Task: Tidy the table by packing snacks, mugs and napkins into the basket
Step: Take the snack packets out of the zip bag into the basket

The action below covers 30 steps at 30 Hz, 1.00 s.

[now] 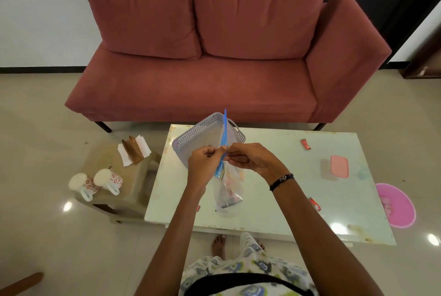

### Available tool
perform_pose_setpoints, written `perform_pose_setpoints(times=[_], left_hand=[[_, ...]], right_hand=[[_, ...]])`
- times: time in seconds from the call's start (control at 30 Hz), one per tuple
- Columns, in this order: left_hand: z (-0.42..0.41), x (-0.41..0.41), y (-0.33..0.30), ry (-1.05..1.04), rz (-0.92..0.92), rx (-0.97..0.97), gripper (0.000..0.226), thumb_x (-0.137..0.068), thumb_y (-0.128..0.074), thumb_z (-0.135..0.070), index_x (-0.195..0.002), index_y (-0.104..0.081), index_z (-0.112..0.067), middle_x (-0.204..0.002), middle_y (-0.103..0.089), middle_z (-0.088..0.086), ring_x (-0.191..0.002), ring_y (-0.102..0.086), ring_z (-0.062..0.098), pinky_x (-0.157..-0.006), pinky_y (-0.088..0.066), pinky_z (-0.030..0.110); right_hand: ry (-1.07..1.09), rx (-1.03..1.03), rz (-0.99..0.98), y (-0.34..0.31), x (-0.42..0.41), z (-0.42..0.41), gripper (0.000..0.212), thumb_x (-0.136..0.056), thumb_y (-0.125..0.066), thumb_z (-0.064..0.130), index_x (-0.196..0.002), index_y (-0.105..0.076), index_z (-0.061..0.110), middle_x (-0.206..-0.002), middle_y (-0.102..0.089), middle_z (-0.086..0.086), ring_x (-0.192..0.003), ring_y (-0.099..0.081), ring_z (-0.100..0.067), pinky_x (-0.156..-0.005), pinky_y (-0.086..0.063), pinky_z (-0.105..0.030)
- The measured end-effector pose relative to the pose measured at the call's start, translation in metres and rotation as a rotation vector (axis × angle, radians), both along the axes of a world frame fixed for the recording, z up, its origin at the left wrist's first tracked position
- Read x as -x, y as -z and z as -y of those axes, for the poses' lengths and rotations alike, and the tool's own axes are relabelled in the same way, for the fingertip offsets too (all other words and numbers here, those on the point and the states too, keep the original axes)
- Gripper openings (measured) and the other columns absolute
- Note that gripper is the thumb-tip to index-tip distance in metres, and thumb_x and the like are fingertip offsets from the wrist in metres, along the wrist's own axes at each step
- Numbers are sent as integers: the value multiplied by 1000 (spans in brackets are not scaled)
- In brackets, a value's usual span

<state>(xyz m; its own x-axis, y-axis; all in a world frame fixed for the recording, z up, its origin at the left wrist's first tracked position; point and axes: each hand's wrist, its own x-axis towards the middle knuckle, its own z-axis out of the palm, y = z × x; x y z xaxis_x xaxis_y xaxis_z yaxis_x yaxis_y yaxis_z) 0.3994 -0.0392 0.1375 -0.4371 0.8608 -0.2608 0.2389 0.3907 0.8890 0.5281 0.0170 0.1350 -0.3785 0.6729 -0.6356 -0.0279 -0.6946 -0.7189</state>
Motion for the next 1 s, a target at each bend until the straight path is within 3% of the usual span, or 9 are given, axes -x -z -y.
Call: perform_pose_setpoints(times=[0.13, 0.23, 0.37, 0.5, 0.63, 0.73, 0.8, 0.9, 1.0], left_hand=[[-3, 10, 0, 28, -1, 27, 16, -86, -65, -24, -76, -63, -11, -65, -57, -7, -63, -55, 8, -59, -47, 15], [-4, 18, 1, 77, -31, 66, 12, -87, -61, -15, -78, -65, -8, -67, -59, -2, -65, -56, 12, -57, -47, 15], [-3, 29, -3, 195, 181, 180, 8, -86, -63, -7, -93, -64, -4, -78, -64, 6, -67, -63, 12, -50, -53, 13], [1, 32, -8, 370, 159, 353, 13, -92, -55, -16, -97, -61, -5, -88, -66, 10, -70, -66, 14, -54, -55, 16], [4, 32, -7, 479, 189, 332, 16, -96, -48, -18, -98, -61, -10, -89, -67, 8, -72, -66, 13, -58, -55, 15], [3, 27, 3, 460, -120, 168, 14, -93, -51, -18, -88, -61, -9, -82, -67, 12, -73, -64, 23, -68, -55, 30], [3, 23, 10, 449, -336, 65, 16, -90, -53, -17, -77, -56, -9, -67, -59, 6, -62, -54, 20, -60, -45, 30], [2, 20, 16, 414, -415, -68, 12, -90, -54, -13, -83, -62, -8, -68, -60, 2, -60, -51, 15, -60, -44, 21], [4, 18, 22, 407, -386, -80, 13, -88, -55, -12, -78, -61, -8, -67, -62, 4, -62, -56, 21, -63, -51, 30]], right_hand=[[-81, -61, 78, 0, 8, 1, 15, -83, -67, 10, -89, -72, -2, -79, -74, -12, -72, -72, -16, -69, -59, -21], [-64, -107, 131, 0, 13, 2, 10, -83, -66, 11, -81, -72, 3, -71, -73, -7, -66, -70, -11, -65, -58, -17], [-76, -202, 201, 6, 16, 0, 13, -84, -65, 13, -74, -71, 7, -65, -72, -2, -65, -70, -10, -65, -58, -18], [-81, -319, 236, 8, 20, -1, 15, -83, -65, 12, -69, -69, 7, -61, -70, 1, -59, -66, -7, -63, -57, -17], [-31, -336, 245, 8, 22, -1, 12, -84, -63, 12, -77, -68, 3, -67, -69, -1, -59, -65, -5, -59, -55, -15], [-60, -283, 252, 6, 19, 0, 14, -90, -59, 20, -84, -64, 7, -86, -71, -3, -73, -69, -7, -59, -55, -17], [-157, -246, 311, 2, 17, 1, 31, -90, -60, 37, -93, -62, 7, -94, -70, -3, -79, -68, -9, -60, -55, -19], [-327, -212, 449, 1, 17, 7, 55, -85, -55, 58, -103, -61, 7, -91, -68, -2, -77, -69, -12, -58, -56, -20], [-375, -105, 333, 6, 16, 16, 47, -92, -50, 49, -108, -64, 7, -99, -71, -8, -81, -70, -16, -75, -59, -25]])
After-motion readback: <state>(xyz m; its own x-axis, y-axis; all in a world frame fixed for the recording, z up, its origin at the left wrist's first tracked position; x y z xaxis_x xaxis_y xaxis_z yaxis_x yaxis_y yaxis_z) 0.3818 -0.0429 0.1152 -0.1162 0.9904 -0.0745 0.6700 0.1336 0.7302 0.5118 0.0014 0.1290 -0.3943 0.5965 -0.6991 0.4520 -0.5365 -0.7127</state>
